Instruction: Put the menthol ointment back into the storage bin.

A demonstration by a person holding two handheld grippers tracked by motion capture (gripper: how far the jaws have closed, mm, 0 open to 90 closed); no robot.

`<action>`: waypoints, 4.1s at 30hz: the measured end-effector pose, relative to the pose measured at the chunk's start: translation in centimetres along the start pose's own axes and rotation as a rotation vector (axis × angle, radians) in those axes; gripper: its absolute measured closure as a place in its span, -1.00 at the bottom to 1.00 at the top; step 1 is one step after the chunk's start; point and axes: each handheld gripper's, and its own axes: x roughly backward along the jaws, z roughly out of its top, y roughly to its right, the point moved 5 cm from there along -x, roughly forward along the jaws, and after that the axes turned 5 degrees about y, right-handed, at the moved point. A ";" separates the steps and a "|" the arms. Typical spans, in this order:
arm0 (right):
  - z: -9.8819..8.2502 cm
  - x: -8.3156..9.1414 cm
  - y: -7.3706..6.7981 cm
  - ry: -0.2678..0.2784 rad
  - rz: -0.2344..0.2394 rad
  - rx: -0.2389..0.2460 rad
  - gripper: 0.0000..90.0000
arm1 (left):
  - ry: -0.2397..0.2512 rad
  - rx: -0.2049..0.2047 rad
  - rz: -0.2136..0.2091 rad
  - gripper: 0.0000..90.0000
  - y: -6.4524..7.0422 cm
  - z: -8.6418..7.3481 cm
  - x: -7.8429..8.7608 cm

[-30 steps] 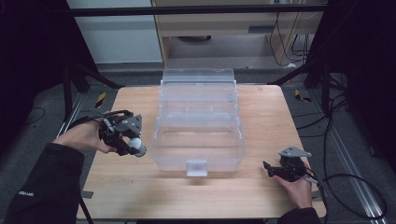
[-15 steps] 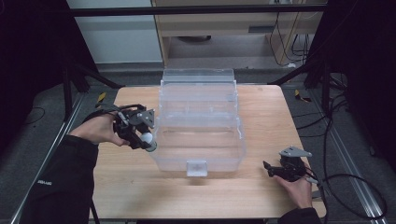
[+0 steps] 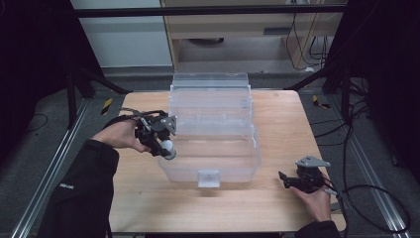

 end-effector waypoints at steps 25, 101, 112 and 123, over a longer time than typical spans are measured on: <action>-0.1 -0.1 0.0 -0.011 -0.001 0.006 -0.54 | -0.029 0.017 -0.018 0.11 -0.4 -1.0 -2.9; -0.3 -0.4 -0.2 -0.037 0.006 0.019 -0.55 | -0.060 0.036 -0.053 0.11 -0.4 -3.4 -7.3; -0.3 -0.4 -0.2 -0.036 0.007 0.013 -0.55 | 0.005 0.052 -0.027 0.11 -0.3 -3.4 -5.8; -0.2 -0.3 -0.1 -0.032 0.004 0.013 -0.54 | 0.113 0.133 0.042 -0.01 -0.1 -3.6 -3.1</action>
